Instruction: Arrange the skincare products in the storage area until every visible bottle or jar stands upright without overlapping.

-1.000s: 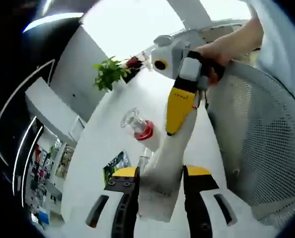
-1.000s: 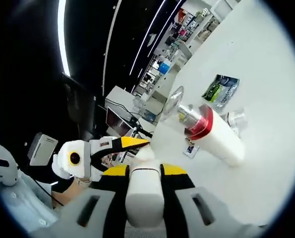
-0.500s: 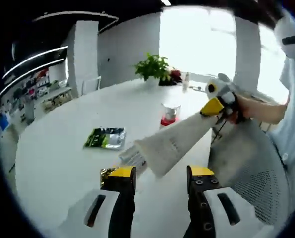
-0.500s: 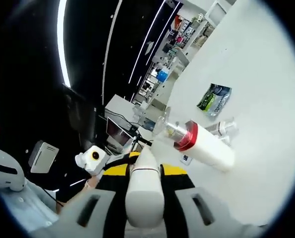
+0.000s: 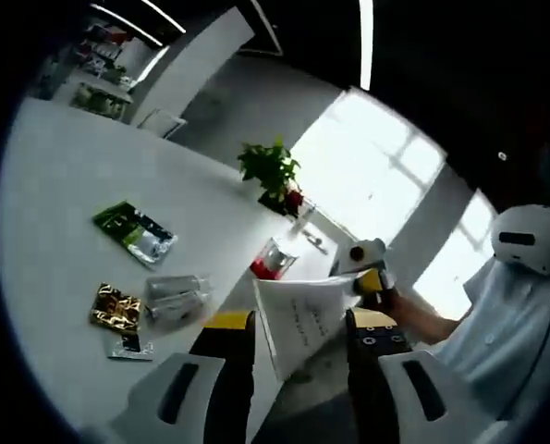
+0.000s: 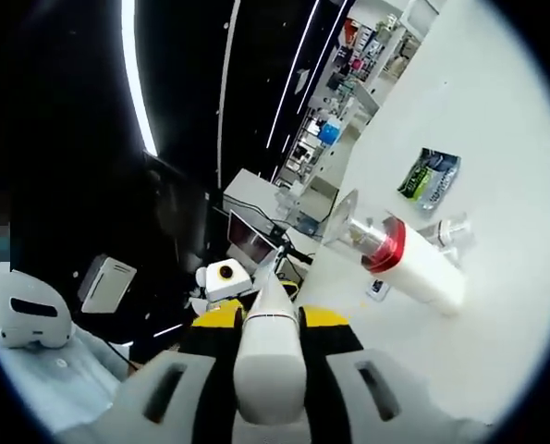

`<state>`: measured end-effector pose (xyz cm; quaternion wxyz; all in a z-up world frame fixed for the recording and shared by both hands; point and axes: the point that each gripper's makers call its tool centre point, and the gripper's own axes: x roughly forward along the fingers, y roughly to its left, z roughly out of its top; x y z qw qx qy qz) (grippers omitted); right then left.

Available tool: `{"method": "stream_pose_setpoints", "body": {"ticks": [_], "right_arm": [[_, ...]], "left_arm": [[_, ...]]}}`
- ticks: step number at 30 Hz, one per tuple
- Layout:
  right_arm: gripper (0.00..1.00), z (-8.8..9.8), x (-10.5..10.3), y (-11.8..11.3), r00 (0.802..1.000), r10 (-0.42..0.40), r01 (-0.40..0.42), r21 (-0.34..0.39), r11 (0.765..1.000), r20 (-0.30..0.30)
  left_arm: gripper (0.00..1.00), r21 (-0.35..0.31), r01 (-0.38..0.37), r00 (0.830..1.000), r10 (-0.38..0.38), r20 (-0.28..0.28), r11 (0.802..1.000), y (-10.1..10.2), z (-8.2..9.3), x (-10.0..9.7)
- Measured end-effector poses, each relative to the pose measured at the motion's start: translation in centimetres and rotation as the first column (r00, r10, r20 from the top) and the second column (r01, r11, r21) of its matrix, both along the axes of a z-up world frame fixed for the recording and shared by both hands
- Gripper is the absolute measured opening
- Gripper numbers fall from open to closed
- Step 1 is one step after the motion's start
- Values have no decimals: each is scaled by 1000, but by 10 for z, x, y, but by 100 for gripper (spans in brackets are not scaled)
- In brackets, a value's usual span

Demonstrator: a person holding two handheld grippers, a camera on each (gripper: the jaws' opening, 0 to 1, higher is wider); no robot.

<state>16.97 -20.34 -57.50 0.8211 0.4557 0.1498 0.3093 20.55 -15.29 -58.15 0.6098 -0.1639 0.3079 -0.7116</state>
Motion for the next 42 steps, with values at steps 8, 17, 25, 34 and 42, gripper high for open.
{"method": "stream_pose_setpoints", "body": {"ticks": [8,17,25,34,42], "right_arm": [[23,9,-1,12,998,41,-42,20,999,42],[23,11,-1,17,996,62,-65,63,996,57],[23,22,-5,19,988,85,-95,77,992,126],[25,28,-10,18,976,106,-118,53,992,191],[33,15,-3,16,983,77,-69,-57,996,164]], "left_arm": [[29,-22,75,995,-76,-65,997,-9,6,-16],[22,-69,124,983,-132,-125,990,-15,17,-27],[13,-64,184,956,-194,-222,981,-18,27,-42],[8,-24,171,968,-173,-184,985,-18,37,-49],[8,32,163,977,-156,-145,986,-12,35,-39]]}}
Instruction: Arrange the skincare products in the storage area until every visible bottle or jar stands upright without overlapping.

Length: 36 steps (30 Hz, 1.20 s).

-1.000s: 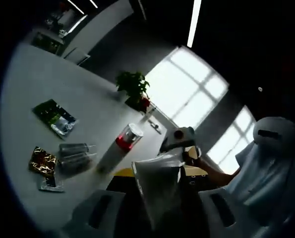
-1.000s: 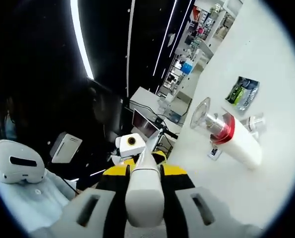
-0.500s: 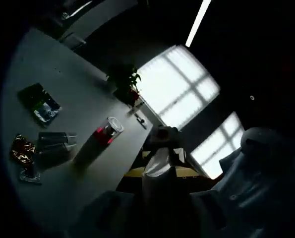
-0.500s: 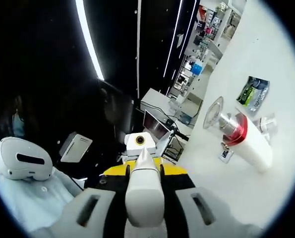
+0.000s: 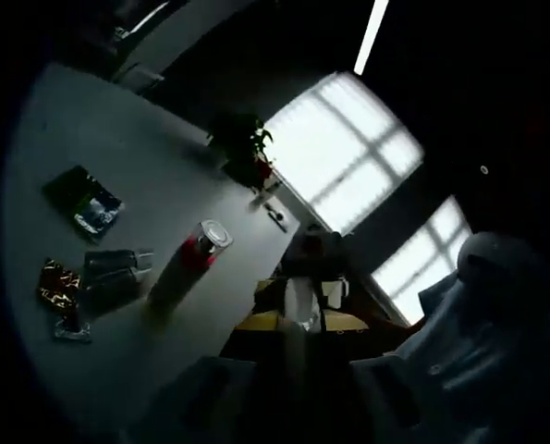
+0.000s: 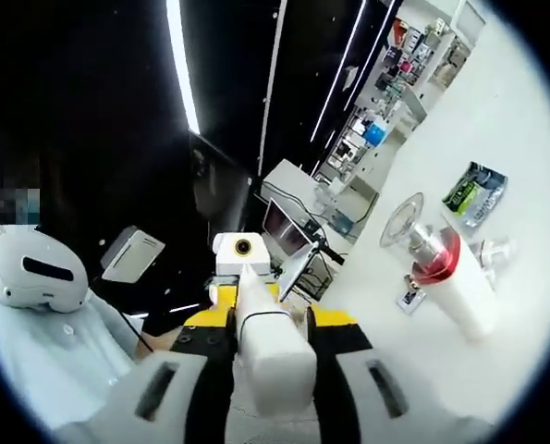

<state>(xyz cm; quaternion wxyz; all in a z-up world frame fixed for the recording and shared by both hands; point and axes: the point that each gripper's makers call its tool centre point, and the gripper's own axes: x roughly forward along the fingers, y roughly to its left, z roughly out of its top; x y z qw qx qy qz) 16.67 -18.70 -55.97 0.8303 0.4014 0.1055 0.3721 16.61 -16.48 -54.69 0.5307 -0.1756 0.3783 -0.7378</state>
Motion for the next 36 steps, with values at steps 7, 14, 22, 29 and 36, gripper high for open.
{"method": "stream_pose_setpoints", "body": {"ticks": [7,14,22,29,36], "right_arm": [[42,-18,3,-8,998,-51,46,-99,994,-49],[40,-28,2,-12,996,-71,59,-183,981,-59],[40,-39,1,-20,994,-88,64,-310,948,-62],[40,-34,0,-24,993,-110,91,-351,932,-36],[40,-30,-2,-28,992,-122,105,-403,909,-15]], "left_arm": [[8,100,-6,992,-7,124,995,7,-7,11],[9,176,20,970,-61,236,984,8,-10,13],[9,293,38,918,-149,367,955,8,-21,20],[9,437,46,828,-279,486,898,8,-41,26],[9,566,47,702,-430,567,823,5,-60,33]]}}
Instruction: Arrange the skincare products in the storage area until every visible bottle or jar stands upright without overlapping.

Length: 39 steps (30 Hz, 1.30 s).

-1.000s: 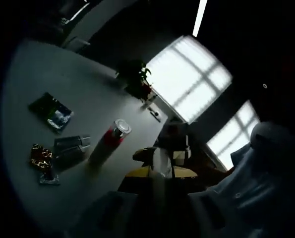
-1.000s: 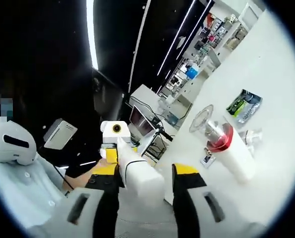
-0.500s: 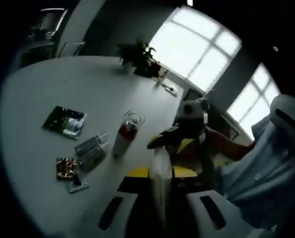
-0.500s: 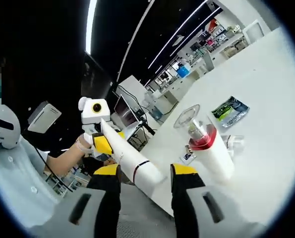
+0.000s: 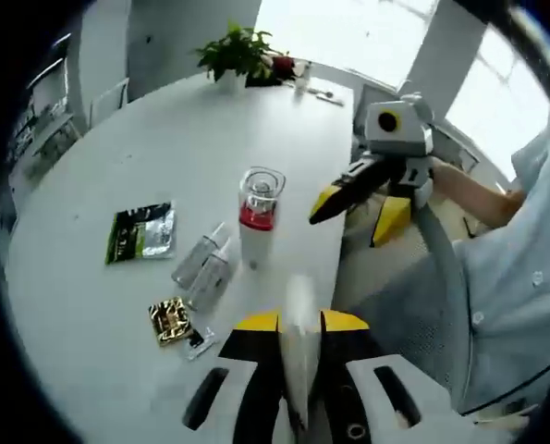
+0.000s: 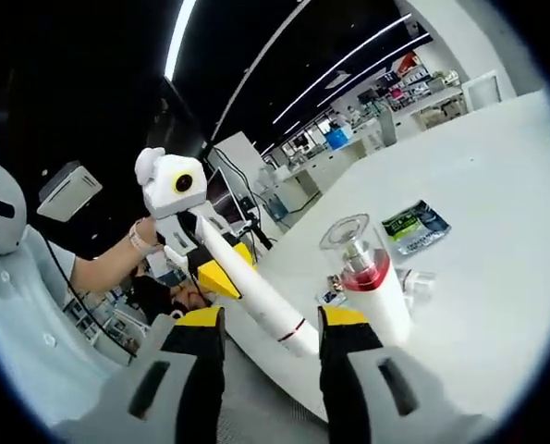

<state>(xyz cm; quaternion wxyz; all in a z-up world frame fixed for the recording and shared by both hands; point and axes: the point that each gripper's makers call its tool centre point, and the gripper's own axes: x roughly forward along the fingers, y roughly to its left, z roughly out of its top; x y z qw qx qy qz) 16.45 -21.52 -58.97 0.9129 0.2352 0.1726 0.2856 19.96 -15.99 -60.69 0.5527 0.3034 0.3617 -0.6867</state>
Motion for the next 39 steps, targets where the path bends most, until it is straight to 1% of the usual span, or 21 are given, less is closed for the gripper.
{"method": "stream_pose_setpoints", "body": {"ticks": [2,3,5,7,13,15,18,21,23,25,28,30,35,39], "right_arm": [[41,0,0,-1,1000,-5,5,-14,1000,3],[41,-1,-1,-1,1000,-6,6,-23,1000,2],[41,-2,-1,-2,1000,-9,9,-35,999,2],[42,-3,-2,-2,1000,-13,14,-38,999,3],[44,-5,-5,-6,1000,-31,30,-52,998,-2],[45,-5,-6,-7,999,-33,33,-58,998,-5],[48,-2,-7,-11,999,-49,49,-68,996,6],[53,0,-7,-14,998,-62,63,-85,994,17],[59,0,-6,-16,997,-72,74,-93,993,25],[60,-1,-6,-18,997,-74,76,-104,992,22],[66,-4,-5,-22,996,-88,90,-137,986,20],[71,-5,-5,-23,995,-94,96,-148,984,20],[79,-6,-4,-26,993,-115,116,-162,980,17],[80,-6,-4,-29,993,-117,117,-170,978,14]], "left_arm": [[9,26,30,999,-31,22,999,-1,-3,1],[9,40,33,999,-34,26,999,-2,-5,1],[9,79,62,996,-68,63,995,-3,-8,4],[9,97,75,993,-83,86,993,-7,-12,6],[9,175,133,983,-153,105,976,-15,-24,11],[9,199,141,979,-167,117,970,-17,-27,14],[9,236,155,970,-193,146,959,-21,-33,20],[9,255,173,966,-214,142,951,-25,-36,22],[9,276,189,962,-233,139,942,-27,-38,23],[9,299,198,957,-250,148,933,-28,-40,25],[9,331,210,945,-277,172,920,-31,-44,31],[9,341,216,943,-287,171,915,-34,-45,32],[10,351,232,939,-303,162,907,-42,-49,32],[10,364,242,933,-318,166,899,-47,-53,33]]}}
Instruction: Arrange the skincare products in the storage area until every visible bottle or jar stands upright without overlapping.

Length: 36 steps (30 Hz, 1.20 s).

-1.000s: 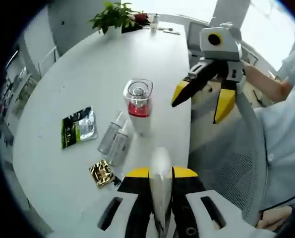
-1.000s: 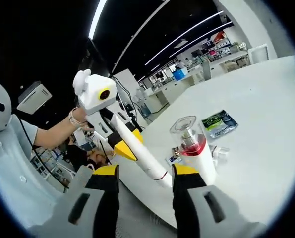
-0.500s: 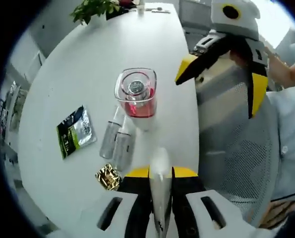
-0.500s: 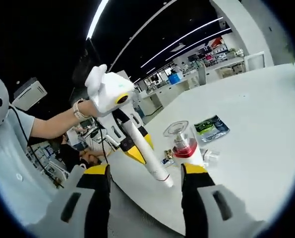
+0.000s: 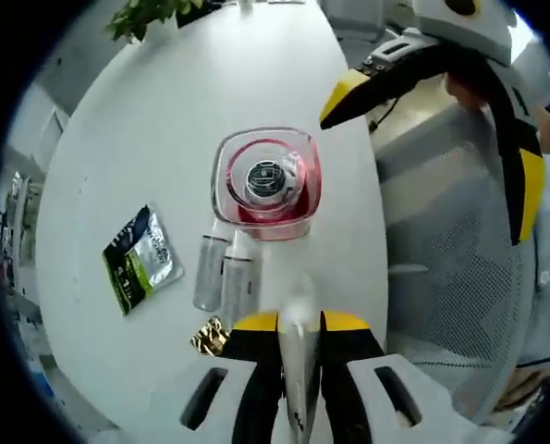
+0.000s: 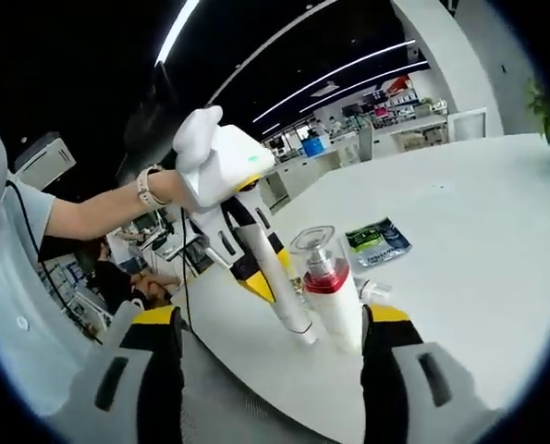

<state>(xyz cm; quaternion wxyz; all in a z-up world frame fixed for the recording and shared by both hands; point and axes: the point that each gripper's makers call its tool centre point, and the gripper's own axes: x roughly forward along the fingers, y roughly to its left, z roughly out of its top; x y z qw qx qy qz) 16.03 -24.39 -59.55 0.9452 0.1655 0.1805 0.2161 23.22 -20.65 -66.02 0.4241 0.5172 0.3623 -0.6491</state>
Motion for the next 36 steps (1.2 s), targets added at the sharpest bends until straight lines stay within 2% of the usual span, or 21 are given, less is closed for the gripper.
{"method": "stream_pose_setpoints", "body": {"ticks": [8,14,19,26,36], "right_arm": [[79,0,0,-1,1000,-4,4,7,1000,-2],[78,0,-1,-2,1000,-10,10,9,1000,-3],[78,0,-1,-3,1000,-12,12,16,1000,-2],[77,1,-2,-3,1000,-14,14,21,1000,2],[75,-3,-2,-2,1000,-12,12,23,1000,-8]], "left_arm": [[10,24,22,1000,-22,19,999,-11,1,4],[12,32,36,999,-36,-19,999,-12,-1,4],[13,44,47,999,-47,-3,998,-10,-7,0],[13,39,-53,998,55,-35,998,-16,-6,7],[13,34,-53,998,54,-33,998,-19,-6,0]]}}
